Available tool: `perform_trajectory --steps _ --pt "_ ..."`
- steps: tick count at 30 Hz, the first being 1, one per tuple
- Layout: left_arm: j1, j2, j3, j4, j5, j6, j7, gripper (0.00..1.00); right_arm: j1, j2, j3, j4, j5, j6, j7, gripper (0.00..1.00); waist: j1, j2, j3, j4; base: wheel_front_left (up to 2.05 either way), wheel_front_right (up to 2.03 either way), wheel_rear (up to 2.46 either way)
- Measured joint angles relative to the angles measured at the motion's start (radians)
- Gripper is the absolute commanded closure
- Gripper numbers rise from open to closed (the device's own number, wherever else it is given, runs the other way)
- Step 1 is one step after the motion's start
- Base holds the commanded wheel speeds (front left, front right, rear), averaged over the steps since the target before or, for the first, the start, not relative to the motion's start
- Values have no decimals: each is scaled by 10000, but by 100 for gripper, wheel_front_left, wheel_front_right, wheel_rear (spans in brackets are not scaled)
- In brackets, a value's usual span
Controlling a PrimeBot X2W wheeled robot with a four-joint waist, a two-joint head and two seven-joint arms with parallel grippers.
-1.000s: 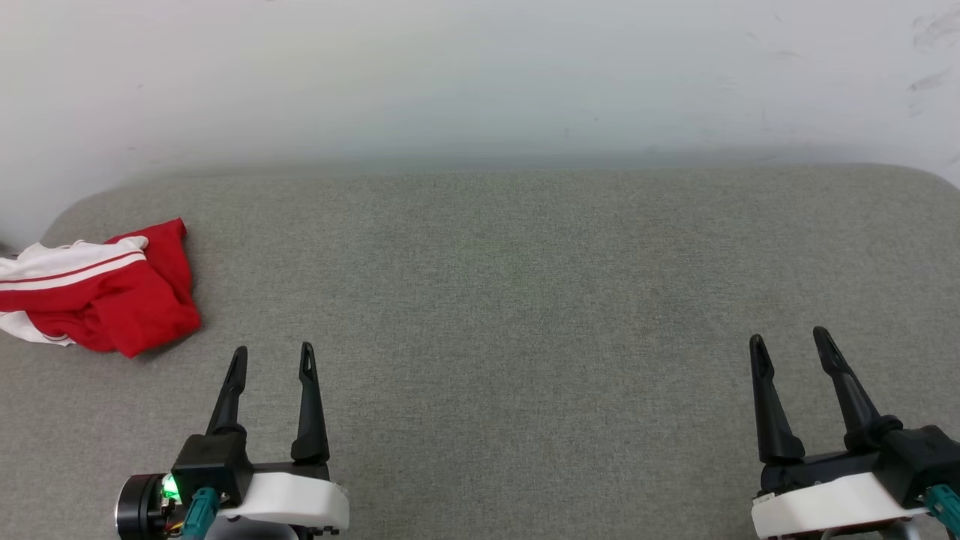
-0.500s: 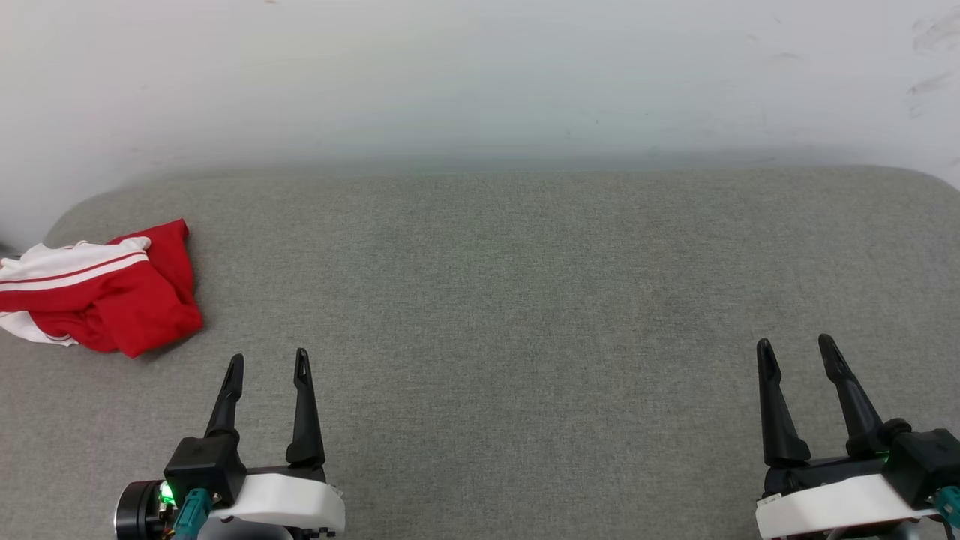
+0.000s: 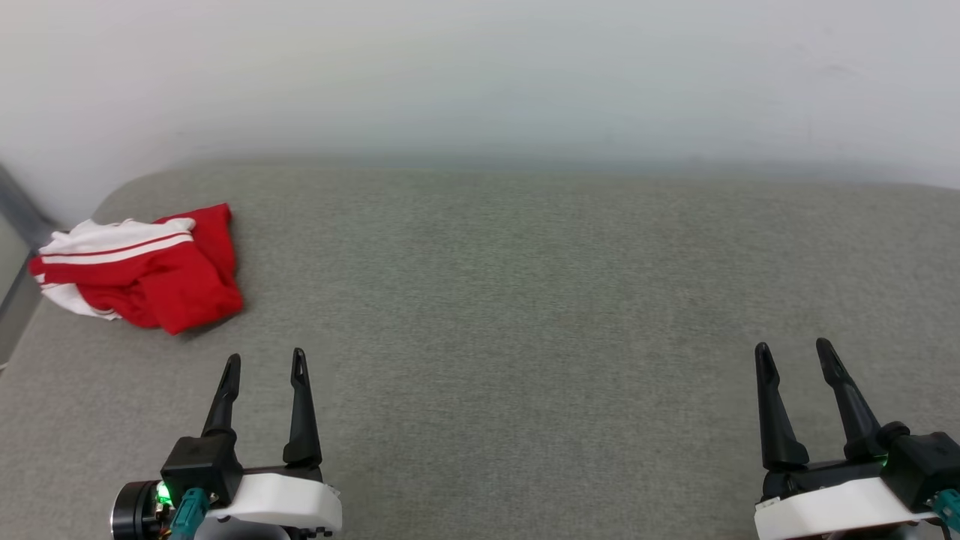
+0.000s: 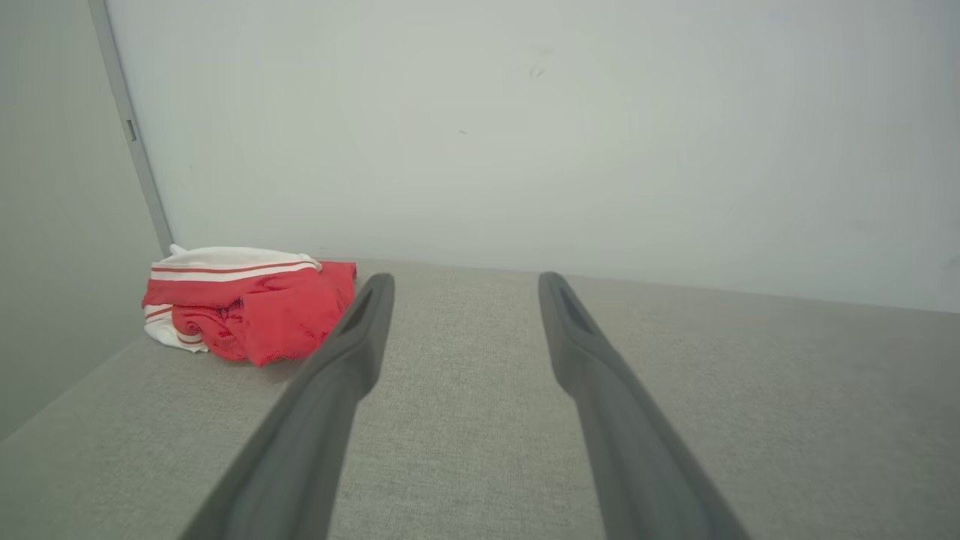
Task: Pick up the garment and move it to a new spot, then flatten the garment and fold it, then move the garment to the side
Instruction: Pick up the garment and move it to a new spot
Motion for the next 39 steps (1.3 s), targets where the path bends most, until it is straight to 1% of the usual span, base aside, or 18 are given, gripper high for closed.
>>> perform_trajectory --steps 7,22,28,34,39 --pt "3 0 113 13 -21 -6 0 0 41 0 144 -10 -2 0 0 0 0 0 20 754 0 0 0" --pt "54 0 336 44 -207 10 0 0 88 2 414 -40 -96 0 0 0 0 0 92 2665 0 0 0" --pt "100 2 418 61 -295 17 0 0 94 2 464 -44 -102 0 0 0 0 0 107 3330 0 0 0" --pt "158 4 566 92 -347 -13 0 0 95 2 541 -25 -96 0 0 0 0 -1 84 3795 0 0 0" --pt "158 4 654 136 -451 -88 0 0 95 2 560 -25 -96 0 0 0 0 0 74 3876 0 0 0"
